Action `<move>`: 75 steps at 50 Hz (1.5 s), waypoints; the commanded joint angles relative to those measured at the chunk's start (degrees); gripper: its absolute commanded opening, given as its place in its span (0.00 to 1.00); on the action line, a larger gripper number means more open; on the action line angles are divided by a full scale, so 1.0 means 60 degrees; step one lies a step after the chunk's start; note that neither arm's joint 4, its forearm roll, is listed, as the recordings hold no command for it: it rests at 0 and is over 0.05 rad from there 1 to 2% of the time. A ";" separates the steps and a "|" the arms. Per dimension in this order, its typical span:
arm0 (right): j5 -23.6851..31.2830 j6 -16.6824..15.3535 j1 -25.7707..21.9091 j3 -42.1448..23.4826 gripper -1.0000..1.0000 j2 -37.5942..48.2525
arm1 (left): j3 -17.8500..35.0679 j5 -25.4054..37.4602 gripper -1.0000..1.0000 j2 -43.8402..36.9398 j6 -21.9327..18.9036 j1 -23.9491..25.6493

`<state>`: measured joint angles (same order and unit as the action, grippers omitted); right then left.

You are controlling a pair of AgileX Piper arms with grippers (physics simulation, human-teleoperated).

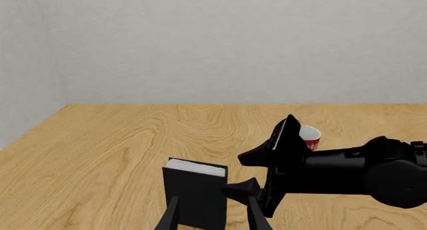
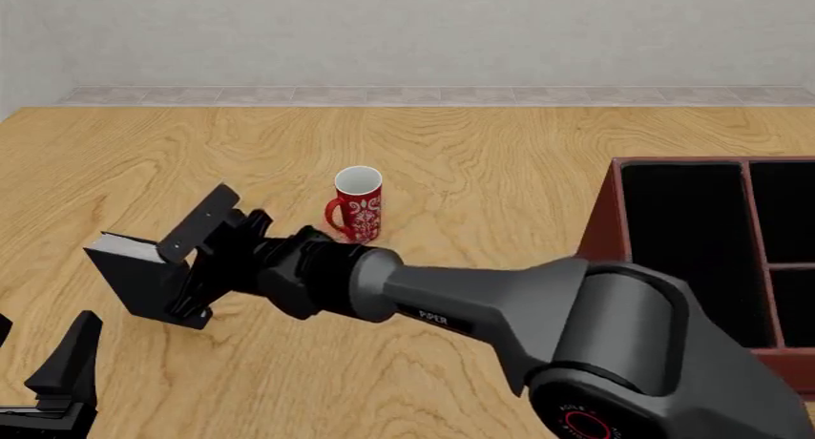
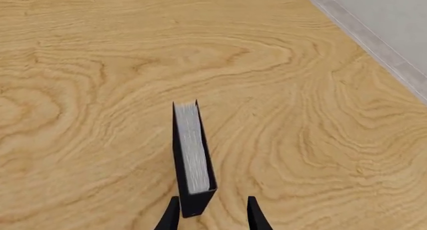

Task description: Pick up the book and place it in the left compartment of the caddy.

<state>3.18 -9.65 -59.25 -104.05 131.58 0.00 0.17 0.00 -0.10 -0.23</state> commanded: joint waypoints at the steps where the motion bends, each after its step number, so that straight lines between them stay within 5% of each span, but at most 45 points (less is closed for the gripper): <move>1: 0.0122 0.0047 -0.0054 -0.0306 1.00 0.0294 | 0.0004 -0.0033 1.00 -0.0013 -0.0009 0.0036; 51: 0.1011 0.0037 -0.0349 -0.1364 1.00 0.1031 | 0.0004 -0.0032 1.00 -0.0013 -0.0009 0.0034; 72: 0.1170 -0.0396 -0.0413 -0.1513 1.00 0.1260 | 0.0004 -0.0034 1.00 -0.0012 -0.0009 0.0036; 73: 0.1129 -0.0412 -0.0412 -0.1491 0.00 0.1255 | 0.0004 -0.0034 1.00 -0.0012 -0.0008 0.0034; 75: 0.1067 -0.0407 -0.0437 -0.1383 0.00 0.1183 | 0.0004 -0.0036 1.00 -0.0012 -0.0011 0.0035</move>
<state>9.80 -11.32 -61.57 -112.74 138.24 0.00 0.17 0.00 -0.09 -0.23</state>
